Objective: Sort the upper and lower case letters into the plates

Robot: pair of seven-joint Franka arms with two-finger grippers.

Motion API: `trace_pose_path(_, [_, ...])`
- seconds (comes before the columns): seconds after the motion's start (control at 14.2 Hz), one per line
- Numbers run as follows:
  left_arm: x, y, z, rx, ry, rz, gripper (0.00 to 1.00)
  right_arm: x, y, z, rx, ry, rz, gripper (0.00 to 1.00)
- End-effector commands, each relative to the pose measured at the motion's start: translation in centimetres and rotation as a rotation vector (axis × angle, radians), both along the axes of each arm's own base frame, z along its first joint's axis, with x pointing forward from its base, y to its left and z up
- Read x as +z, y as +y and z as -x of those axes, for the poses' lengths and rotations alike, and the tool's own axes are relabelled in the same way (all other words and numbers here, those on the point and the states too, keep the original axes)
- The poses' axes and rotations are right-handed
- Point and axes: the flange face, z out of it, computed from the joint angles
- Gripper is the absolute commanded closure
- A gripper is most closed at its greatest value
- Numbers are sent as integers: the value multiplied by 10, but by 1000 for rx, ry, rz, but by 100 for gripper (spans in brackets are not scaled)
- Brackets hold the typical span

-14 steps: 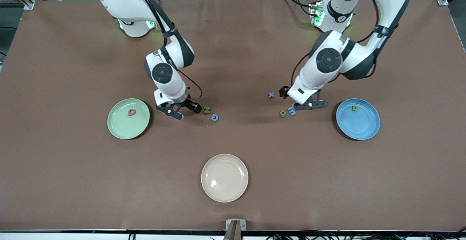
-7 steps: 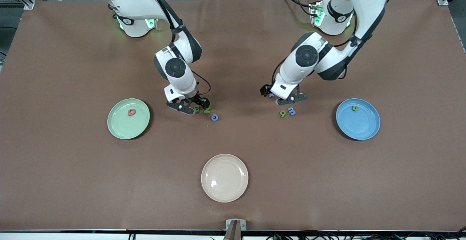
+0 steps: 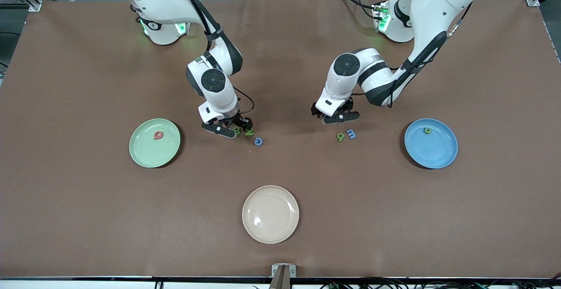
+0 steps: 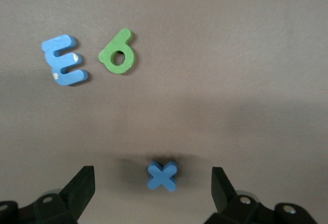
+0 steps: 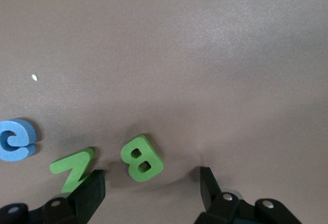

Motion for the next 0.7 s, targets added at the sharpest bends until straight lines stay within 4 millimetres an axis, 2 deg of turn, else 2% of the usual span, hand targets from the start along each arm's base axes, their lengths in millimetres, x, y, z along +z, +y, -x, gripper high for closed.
trace_pose_path(0.0, [-6,-2,1,-11,-16,6,0,-12,-1,8,15,8,27,40])
trace_pose_path(0.21, [-7,-4,1,-9,-13,10,2,-13,-1,6,14,-2,19,43])
trace_pose_path(0.49, [-12,-5,2,0,1,13,32,-12,0,6,16,-5,17,43])
trace_pose_path(0.63, [-13,-8,2,18,2,16,44,-11,-4,2,9,-6,16,53])
